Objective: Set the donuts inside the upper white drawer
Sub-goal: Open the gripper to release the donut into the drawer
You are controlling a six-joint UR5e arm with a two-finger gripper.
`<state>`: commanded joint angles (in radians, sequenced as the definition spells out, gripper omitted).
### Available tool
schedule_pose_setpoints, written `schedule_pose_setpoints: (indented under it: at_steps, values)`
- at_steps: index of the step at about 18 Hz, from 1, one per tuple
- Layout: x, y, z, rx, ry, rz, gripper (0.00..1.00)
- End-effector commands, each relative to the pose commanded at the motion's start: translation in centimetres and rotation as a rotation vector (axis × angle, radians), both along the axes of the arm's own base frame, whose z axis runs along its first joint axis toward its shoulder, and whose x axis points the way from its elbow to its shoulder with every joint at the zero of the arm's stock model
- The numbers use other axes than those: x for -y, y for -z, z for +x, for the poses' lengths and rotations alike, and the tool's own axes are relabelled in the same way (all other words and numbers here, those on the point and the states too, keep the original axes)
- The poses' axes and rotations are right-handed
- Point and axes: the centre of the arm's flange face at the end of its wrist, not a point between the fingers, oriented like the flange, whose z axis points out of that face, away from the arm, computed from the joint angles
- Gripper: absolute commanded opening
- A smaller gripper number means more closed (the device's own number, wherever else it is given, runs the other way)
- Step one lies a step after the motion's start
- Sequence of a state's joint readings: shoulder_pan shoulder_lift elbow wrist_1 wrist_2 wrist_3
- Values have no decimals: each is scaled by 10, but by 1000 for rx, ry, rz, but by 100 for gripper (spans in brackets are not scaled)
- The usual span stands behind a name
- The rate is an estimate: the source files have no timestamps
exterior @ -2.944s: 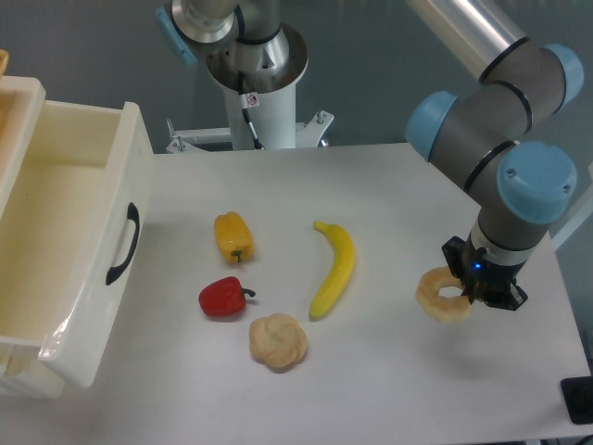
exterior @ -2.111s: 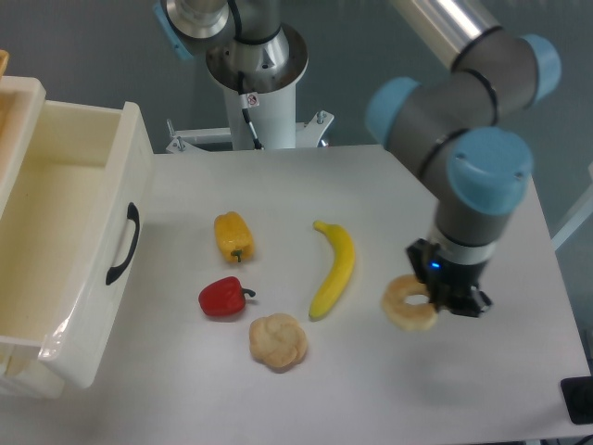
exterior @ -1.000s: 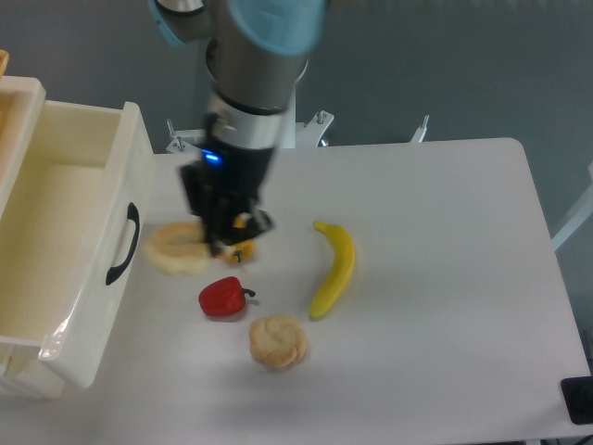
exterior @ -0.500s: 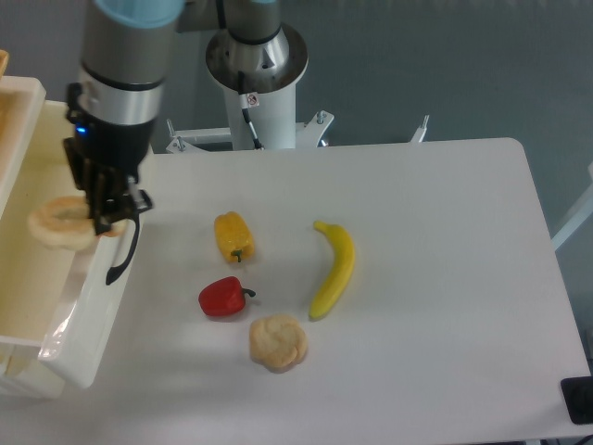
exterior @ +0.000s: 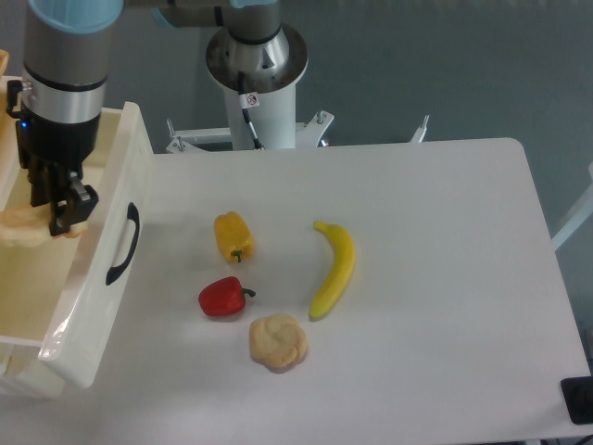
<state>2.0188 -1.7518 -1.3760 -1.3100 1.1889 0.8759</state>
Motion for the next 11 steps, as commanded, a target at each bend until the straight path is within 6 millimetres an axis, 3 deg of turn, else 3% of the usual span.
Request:
schedule_pose_setpoints:
  at_steps: [6,9,11]
  values:
    - [-1,10,15,8,23,-18,100]
    - [-1,10,15,8,23,-18,100]
    - [1,8,4,5,6,-15,100]
